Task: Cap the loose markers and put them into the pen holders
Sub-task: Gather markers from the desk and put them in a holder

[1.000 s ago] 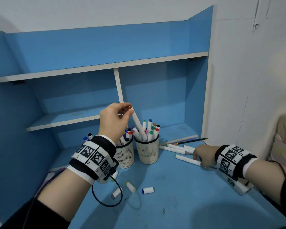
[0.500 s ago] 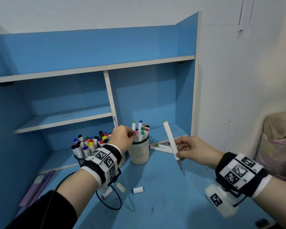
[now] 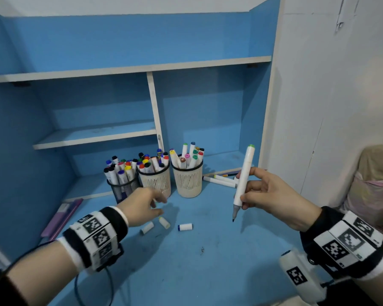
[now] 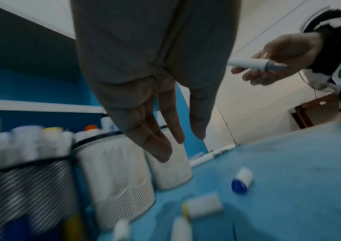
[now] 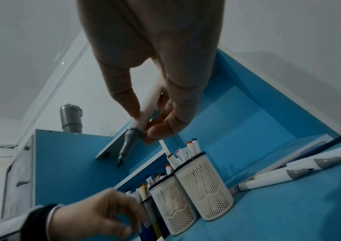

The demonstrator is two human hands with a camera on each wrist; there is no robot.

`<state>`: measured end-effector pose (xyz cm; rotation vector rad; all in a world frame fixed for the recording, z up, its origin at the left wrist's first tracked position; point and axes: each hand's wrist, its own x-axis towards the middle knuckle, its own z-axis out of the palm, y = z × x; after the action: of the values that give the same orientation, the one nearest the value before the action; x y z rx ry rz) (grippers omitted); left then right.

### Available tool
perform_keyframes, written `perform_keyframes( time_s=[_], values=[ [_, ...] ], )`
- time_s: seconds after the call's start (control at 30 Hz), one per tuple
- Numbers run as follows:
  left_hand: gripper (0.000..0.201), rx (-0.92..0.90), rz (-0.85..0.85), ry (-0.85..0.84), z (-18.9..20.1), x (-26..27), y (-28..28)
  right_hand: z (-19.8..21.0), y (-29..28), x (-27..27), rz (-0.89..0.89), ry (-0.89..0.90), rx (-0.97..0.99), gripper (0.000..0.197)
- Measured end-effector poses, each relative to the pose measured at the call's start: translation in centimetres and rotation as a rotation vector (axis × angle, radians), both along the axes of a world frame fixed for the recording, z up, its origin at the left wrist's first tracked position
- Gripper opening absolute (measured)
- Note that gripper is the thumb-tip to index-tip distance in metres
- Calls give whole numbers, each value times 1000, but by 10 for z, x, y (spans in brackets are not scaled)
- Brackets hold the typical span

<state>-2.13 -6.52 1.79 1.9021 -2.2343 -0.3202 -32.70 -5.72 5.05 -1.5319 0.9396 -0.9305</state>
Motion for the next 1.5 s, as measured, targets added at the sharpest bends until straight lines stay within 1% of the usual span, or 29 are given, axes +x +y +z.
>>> perform_keyframes(
  time_s=[0.1, 0.2, 0.33, 0.43, 0.57, 0.67, 0.77, 0.97, 1.0, 1.03, 1.1, 1.2, 1.33, 1.43, 1.5],
  values=[
    [38, 130, 79, -106, -17, 33, 14, -2, 6, 2, 7, 3, 2, 36],
    [47, 220, 162, -130, -30, 58, 18, -6, 9, 9, -2, -1, 7, 30],
    [50, 237, 178, -120, -41, 65, 16, -12, 13, 21, -10, -8, 27, 24],
    [51, 206, 210, -101, -44, 59, 9, -16, 16, 29, -15, -17, 56, 23],
    [43, 110, 203, -31, -40, 52, -5, -23, 21, 36, -23, -36, 93, 22],
    [35, 126, 174, -39, -37, 49, -17, -26, 23, 39, -35, -53, 126, 22],
    [24, 142, 191, -46, -36, 48, -26, -28, 23, 42, -53, -63, 147, 21],
    [3, 149, 183, -100, -39, 52, -28, -33, 23, 45, -104, -128, 171, 10],
    [5, 148, 179, -103, -40, 54, -26, -34, 23, 45, -115, -141, 176, 10],
    [12, 152, 179, -100, -40, 57, -24, -34, 23, 45, -126, -153, 181, 10],
    [21, 159, 195, -74, -40, 62, -19, -36, 23, 44, -141, -186, 195, 10],
    [28, 155, 216, -29, -40, 70, -9, -36, 25, 44, -157, -296, 224, 13],
    [17, 61, 201, 115, -33, 68, 11, -36, 30, 47, -188, -400, 208, 20],
    [22, -22, 130, 215, -19, 54, 29, -36, 34, 52, -238, -436, 150, 27],
    [22, -44, 84, 276, -9, 42, 42, -34, 37, 56, -270, -478, 108, 27]
  ],
)
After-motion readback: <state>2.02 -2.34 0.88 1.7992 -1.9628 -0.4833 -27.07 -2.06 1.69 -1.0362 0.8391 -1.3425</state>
